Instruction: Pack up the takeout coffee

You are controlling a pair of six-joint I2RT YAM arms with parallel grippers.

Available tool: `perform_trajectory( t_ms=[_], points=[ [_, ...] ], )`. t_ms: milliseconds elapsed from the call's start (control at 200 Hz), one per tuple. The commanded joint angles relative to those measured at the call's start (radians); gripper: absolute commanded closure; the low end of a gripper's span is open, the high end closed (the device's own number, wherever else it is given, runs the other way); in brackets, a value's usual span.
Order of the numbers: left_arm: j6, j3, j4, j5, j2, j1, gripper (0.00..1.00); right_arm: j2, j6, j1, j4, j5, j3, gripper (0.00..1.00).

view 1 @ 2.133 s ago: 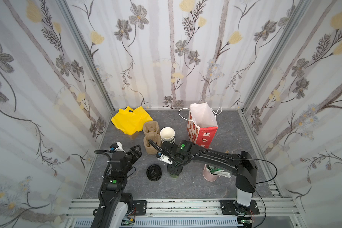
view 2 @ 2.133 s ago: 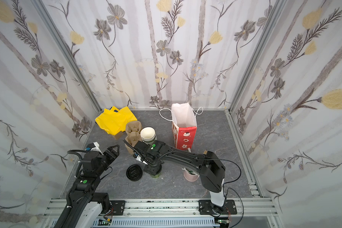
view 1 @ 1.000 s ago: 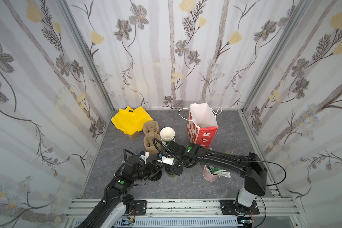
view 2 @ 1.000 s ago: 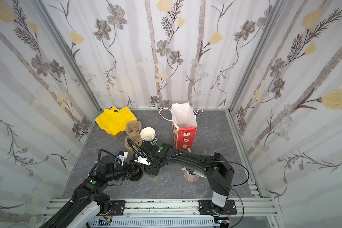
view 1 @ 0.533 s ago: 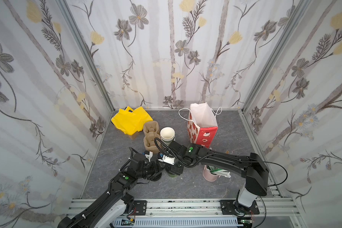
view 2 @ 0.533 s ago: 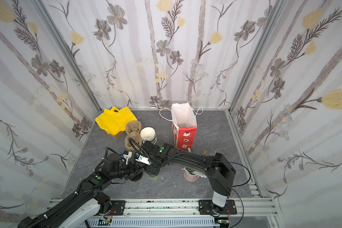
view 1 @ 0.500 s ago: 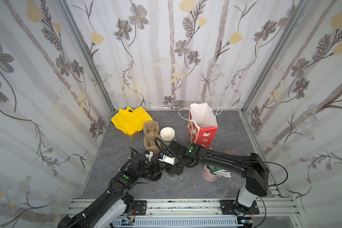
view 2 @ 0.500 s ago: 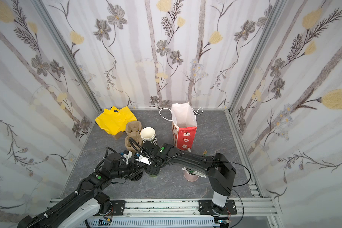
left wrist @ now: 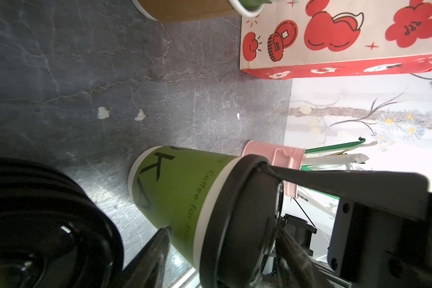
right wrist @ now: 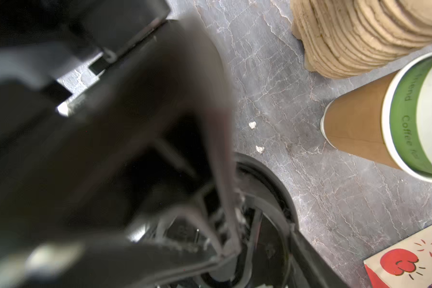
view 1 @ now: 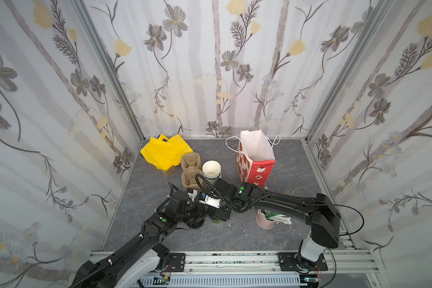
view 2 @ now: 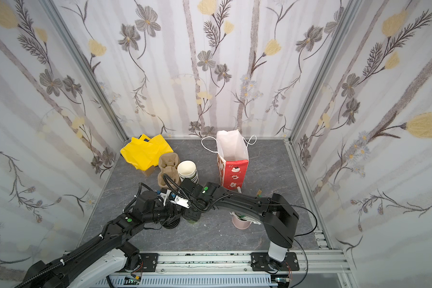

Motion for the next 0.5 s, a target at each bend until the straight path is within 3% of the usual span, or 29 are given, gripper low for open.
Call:
perform_trajectory(
  t_ms=[0,285,495],
  points=[
    [0.019,-0.008,0.080,0.019,0.024,-0.006,0.38,0.021,-0.057,0.007,-0.048,-0.017,-0.011,0.31],
    [0.023,-0.040,0.077,-0.022,0.073,-0.012,0.54,-0.020,-0.021,-0.011,-0.021,-0.026,-0.008,0.26],
    [0.021,-0.053,0.065,-0.045,0.074,-0.013,0.52,-0.078,-0.001,-0.025,0.014,-0.031,0.015,0.06]
  ],
)
